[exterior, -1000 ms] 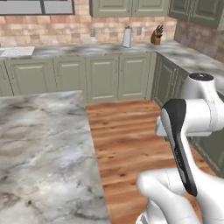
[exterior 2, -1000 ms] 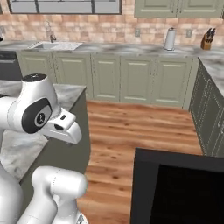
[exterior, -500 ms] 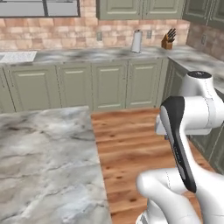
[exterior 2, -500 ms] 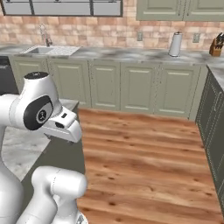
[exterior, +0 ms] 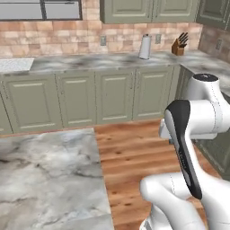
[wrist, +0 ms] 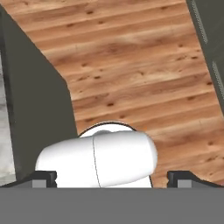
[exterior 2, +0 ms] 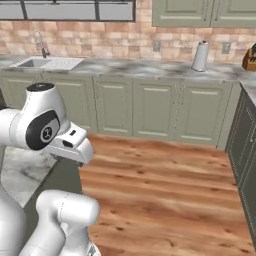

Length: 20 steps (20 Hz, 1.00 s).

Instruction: Place the sponge inside the microwave to prepare for sanitizing.

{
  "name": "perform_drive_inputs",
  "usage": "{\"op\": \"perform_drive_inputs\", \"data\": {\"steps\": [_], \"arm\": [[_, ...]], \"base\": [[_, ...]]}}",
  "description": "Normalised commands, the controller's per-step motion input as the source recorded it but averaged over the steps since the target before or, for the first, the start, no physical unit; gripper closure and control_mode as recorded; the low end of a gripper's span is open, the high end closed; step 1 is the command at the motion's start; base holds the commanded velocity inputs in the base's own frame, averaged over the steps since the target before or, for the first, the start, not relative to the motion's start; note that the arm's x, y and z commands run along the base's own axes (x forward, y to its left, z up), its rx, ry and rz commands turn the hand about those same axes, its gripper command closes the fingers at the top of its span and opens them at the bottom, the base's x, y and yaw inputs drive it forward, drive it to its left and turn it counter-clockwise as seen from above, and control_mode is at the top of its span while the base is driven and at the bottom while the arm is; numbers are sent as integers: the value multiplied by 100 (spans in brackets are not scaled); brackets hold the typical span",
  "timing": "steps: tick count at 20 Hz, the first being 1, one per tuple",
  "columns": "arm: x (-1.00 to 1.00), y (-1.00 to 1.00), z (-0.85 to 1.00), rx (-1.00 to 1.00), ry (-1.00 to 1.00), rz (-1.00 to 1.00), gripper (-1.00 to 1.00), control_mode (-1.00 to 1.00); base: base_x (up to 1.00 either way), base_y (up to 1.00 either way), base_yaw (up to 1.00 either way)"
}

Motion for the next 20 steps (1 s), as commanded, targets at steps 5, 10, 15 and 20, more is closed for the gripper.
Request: {"op": "perform_drive_inputs", "data": {"steps": [5,10,15,20], "arm": [[0,0,0,0,0,0,-100,100],[0,0,0,0,0,0,-100,100],[0,0,0,0,0,0,-100,100],[0,0,0,0,0,0,-100,100]], "base": [[100,13,-11],[89,-14,-43],[19,-28,-80],[0,-17,-95]]}}
